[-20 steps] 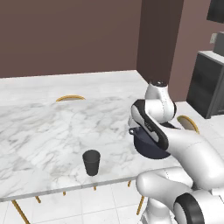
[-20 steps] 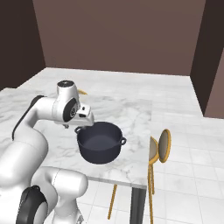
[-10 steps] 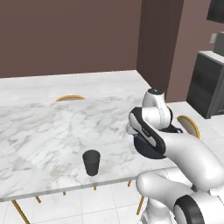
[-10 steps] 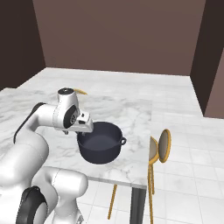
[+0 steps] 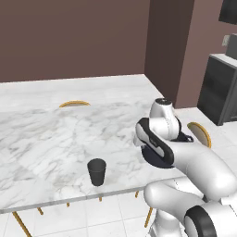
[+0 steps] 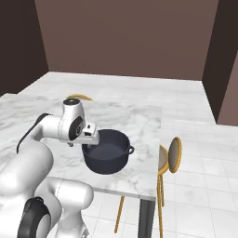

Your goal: Pick the pot and glass cup and place them in the sink. Then turn on the water.

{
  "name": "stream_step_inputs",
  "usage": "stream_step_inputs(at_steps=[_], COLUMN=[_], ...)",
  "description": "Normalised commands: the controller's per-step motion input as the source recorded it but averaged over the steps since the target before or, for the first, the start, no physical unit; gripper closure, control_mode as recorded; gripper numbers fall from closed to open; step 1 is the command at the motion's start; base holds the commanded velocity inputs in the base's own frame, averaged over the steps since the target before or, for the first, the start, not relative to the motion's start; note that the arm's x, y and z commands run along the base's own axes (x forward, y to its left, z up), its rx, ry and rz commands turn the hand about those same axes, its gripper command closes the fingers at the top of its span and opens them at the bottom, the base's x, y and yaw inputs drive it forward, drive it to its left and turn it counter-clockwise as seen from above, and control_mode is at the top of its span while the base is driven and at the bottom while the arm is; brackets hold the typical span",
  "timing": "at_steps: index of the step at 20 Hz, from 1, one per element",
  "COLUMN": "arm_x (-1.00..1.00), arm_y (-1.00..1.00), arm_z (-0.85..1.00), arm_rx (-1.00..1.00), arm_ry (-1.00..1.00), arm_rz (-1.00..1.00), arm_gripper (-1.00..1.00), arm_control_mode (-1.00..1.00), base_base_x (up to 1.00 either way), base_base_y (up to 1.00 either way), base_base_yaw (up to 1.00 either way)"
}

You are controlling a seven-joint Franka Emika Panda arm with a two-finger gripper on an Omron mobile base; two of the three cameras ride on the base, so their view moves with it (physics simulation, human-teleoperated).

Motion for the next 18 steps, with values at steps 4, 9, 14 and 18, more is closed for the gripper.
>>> stream_step_inputs(at_steps=[4, 9, 14, 18], arm_x=[0.0, 0.01, 0.13, 0.11], arm_y=[0.0, -0.06, 0.0, -0.02], arm_z=[-0.1, -0.11, -0.18, -0.18], arm_rx=[0.0, 0.0, 0.0, 0.0], arm_ry=[0.0, 0.0, 0.02, 0.06], arm_rz=[0.01, 0.02, 0.0, 0.01], arm_gripper=[-1.0, -1.0, -1.0, -1.0], arm_control_mode=[-1.0, -1.0, -1.0, -1.0], base_base_x=[0.0, 0.0, 0.0, 0.0], base_base_y=[0.0, 0.0, 0.0, 0.0], base_base_yaw=[0.0, 0.0, 0.0, 0.0])
